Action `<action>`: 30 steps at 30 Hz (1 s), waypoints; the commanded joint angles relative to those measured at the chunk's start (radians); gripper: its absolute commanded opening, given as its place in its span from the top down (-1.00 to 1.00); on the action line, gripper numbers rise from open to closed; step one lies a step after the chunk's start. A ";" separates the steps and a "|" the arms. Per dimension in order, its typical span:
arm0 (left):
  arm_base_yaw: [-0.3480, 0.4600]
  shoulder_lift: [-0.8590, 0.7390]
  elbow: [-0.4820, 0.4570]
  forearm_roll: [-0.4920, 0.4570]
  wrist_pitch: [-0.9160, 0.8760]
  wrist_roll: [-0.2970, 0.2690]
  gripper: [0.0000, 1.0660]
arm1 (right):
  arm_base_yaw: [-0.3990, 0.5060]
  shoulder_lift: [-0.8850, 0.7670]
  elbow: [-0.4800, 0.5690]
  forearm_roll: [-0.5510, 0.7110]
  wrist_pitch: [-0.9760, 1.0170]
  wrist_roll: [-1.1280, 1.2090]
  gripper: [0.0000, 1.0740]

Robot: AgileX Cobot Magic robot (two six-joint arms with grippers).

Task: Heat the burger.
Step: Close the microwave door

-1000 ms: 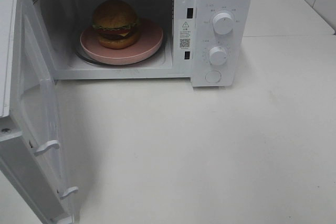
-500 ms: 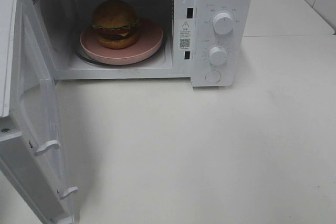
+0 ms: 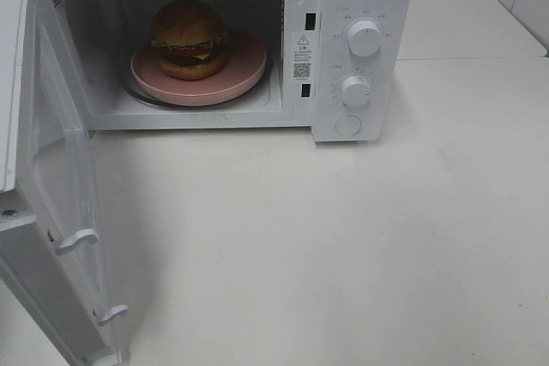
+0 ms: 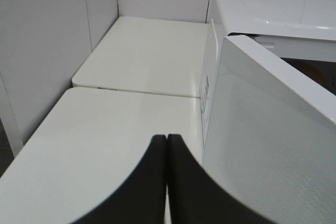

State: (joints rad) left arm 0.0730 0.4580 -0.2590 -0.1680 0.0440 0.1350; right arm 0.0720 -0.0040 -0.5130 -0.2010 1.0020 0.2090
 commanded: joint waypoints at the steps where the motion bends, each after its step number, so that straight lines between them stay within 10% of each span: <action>1: -0.006 0.000 0.083 -0.008 -0.168 0.006 1.00 | -0.007 -0.024 -0.001 0.001 0.000 0.009 -0.42; 13: -0.006 0.171 0.141 0.017 -0.336 -0.098 1.00 | -0.007 -0.024 -0.001 0.001 0.000 0.009 -0.42; 16: -0.006 0.240 0.141 0.099 -0.400 -0.163 1.00 | -0.007 -0.024 -0.001 0.001 0.000 0.009 -0.42; 18: -0.006 0.342 0.141 0.291 -0.513 -0.310 1.00 | -0.007 -0.024 -0.001 0.001 0.000 0.009 -0.42; 21: -0.006 0.362 0.141 0.358 -0.543 -0.343 1.00 | -0.007 -0.024 -0.001 0.001 0.000 0.009 -0.42; 24: -0.006 0.488 0.141 0.643 -0.763 -0.460 1.00 | -0.007 -0.024 -0.001 0.001 0.000 0.009 -0.42; 30: -0.006 0.597 0.140 0.734 -0.856 -0.466 1.00 | -0.007 -0.024 -0.001 0.001 0.000 0.009 -0.42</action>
State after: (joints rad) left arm 0.0730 1.0490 -0.1160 0.5410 -0.7790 -0.3200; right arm 0.0720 -0.0040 -0.5130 -0.2010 1.0020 0.2090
